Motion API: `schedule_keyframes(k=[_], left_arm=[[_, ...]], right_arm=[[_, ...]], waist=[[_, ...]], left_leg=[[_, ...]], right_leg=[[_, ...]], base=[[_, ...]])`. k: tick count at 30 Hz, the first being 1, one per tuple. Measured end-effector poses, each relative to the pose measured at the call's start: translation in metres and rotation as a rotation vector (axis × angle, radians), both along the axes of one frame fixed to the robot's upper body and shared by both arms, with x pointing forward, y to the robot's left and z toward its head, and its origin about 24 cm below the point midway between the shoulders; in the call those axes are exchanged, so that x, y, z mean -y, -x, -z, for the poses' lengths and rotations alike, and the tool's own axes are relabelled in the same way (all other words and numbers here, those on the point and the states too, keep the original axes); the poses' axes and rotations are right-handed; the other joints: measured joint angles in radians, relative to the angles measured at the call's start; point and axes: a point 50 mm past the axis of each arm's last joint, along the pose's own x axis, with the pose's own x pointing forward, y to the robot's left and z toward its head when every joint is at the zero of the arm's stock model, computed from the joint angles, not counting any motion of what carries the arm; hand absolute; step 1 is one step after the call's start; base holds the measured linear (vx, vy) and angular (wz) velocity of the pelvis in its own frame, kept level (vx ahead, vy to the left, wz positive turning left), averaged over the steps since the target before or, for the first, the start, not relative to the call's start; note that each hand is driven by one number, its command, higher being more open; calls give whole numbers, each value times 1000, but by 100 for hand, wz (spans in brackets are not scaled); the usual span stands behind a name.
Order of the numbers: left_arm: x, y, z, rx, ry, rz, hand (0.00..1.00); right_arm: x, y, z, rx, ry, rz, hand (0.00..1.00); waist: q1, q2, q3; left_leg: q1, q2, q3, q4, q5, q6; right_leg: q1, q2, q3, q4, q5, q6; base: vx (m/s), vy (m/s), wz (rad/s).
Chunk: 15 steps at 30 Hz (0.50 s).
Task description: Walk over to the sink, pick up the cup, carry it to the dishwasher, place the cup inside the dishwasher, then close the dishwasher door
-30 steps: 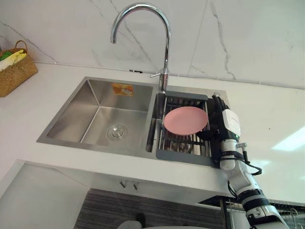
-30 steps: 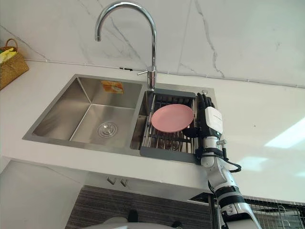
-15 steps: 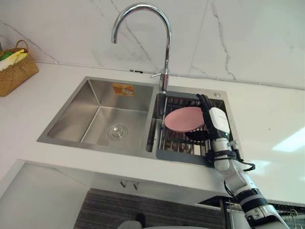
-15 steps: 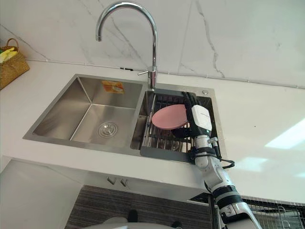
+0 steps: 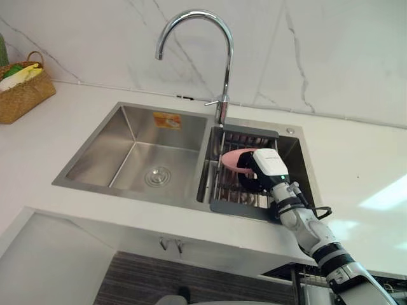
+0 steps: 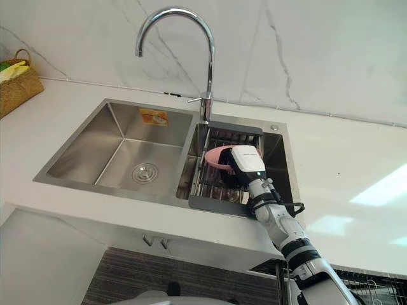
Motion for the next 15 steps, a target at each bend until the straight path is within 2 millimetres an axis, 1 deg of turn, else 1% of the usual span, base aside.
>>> schedule_keyframes(k=[5, 8, 11, 12, 13, 15], left_arm=[[-1, -1, 0, 2, -1, 0, 100], [-1, -1, 0, 5, -3, -3, 100], [-2, 0, -1, 12, -5, -41, 100], [-3, -2, -1, 17, -9, -41, 100], [-3, -2, -1, 18, -9, -40, 100], [-2, -1, -1, 13, -10, -43, 100]], right_arm=[[2, -5, 0, -17, 1, 50, 0], [0, -6, -6, -8, -35, 57, 0], [0, -9, -33, 76, -174, 69, 0], [3, -10, -50, 136, -245, 82, 0], [6, -10, -58, 170, -280, 90, 0], [18, -7, -94, 329, -398, 118, 0]], waist=[[0, 0, 0], [-2, 0, 0], [-15, 2, 3], [-27, 3, 3], [-30, 2, 3], [-31, 3, 3]], left_leg=[[-1, -2, -8, 0, 2, 2], [-6, -2, -2, 0, 2, 2], [-5, -1, 14, 3, 5, 7], [-5, -1, 15, 5, 5, 7], [-4, -1, 17, 5, 5, 7], [5, 4, 49, 6, -4, 6]], right_leg=[[4, -2, -4, 0, 0, 0], [-4, -2, 4, 0, 1, 0], [-12, -2, 21, 0, 7, -1], [-13, -2, 22, 0, 8, 0], [-13, -2, 24, 0, 9, -1], [-22, 1, 57, 0, 15, -6]], base=[[2, 4, 4], [10, 2, -6], [27, 2, -14], [44, 1, -5], [36, 5, -17], [22, 14, -38]])
